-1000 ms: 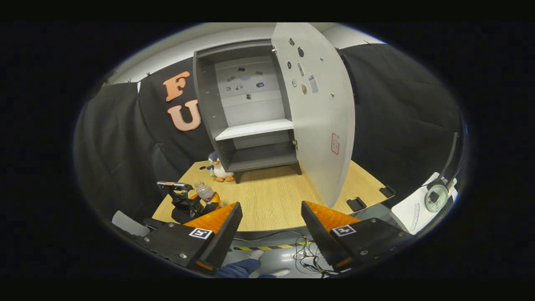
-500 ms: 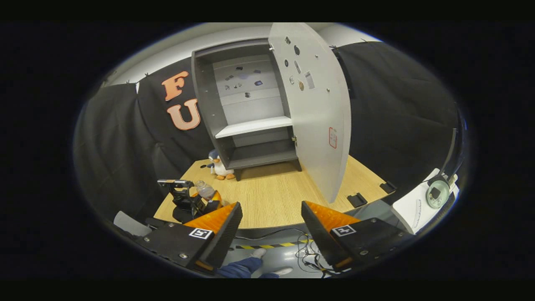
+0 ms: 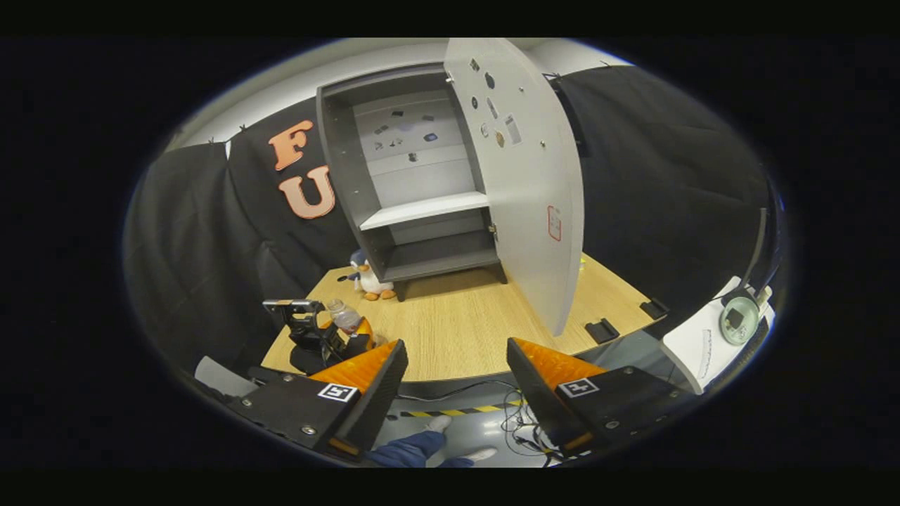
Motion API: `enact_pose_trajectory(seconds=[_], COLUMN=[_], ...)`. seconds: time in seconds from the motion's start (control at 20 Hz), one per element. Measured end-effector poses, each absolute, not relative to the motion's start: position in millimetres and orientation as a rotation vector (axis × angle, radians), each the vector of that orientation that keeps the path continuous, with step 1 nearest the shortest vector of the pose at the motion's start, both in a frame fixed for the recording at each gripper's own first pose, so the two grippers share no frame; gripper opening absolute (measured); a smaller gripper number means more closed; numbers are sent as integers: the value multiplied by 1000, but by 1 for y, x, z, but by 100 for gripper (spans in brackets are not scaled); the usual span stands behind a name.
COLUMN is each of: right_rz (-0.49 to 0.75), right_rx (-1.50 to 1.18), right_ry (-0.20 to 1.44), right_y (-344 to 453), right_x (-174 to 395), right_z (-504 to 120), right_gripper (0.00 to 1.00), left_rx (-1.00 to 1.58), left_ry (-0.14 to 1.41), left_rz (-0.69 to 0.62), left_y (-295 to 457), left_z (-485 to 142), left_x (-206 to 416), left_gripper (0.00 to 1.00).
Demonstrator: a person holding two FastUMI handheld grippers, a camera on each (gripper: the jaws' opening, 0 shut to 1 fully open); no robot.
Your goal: Open the cabinet door with the right hand, grasp the bottle in the cabinet with the left hand and place it on the coaster, then close the cabinet door with the right hand.
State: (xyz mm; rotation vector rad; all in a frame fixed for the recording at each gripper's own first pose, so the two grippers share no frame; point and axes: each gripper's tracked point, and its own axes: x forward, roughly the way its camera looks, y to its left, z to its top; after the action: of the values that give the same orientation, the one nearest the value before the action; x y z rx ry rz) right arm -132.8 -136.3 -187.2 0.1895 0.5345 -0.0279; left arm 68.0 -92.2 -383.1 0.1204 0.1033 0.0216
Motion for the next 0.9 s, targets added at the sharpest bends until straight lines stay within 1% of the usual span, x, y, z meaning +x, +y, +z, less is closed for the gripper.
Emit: enact_pose_trajectory(seconds=[0.1, 0.45, 0.65, 0.8, 0.85, 0.9], right_rz=[-29, -14, -15, -16, -17, -18], right_rx=[190, 205, 210, 223, 226, 230], right_ry=[537, 523, 493, 433, 408, 381], right_y=[-139, -148, -159, -168, -173, -178], right_x=[-135, -132, -142, -138, -136, -136], right_z=[-190, -185, -173, -151, -141, -133], right_gripper=[88, 88, 88, 89, 89, 88], left_rx=[122, 151, 107, 87, 78, 75], left_ry=[94, 60, 51, 46, 42, 30], left_rz=[18, 43, 61, 67, 64, 55], left_y=[-93, -91, -87, -89, -91, -96], left_z=[-377, -355, -331, -300, -287, -272], left_x=[68, 55, 47, 41, 39, 37], left_gripper=[97, 96, 95, 96, 95, 96])
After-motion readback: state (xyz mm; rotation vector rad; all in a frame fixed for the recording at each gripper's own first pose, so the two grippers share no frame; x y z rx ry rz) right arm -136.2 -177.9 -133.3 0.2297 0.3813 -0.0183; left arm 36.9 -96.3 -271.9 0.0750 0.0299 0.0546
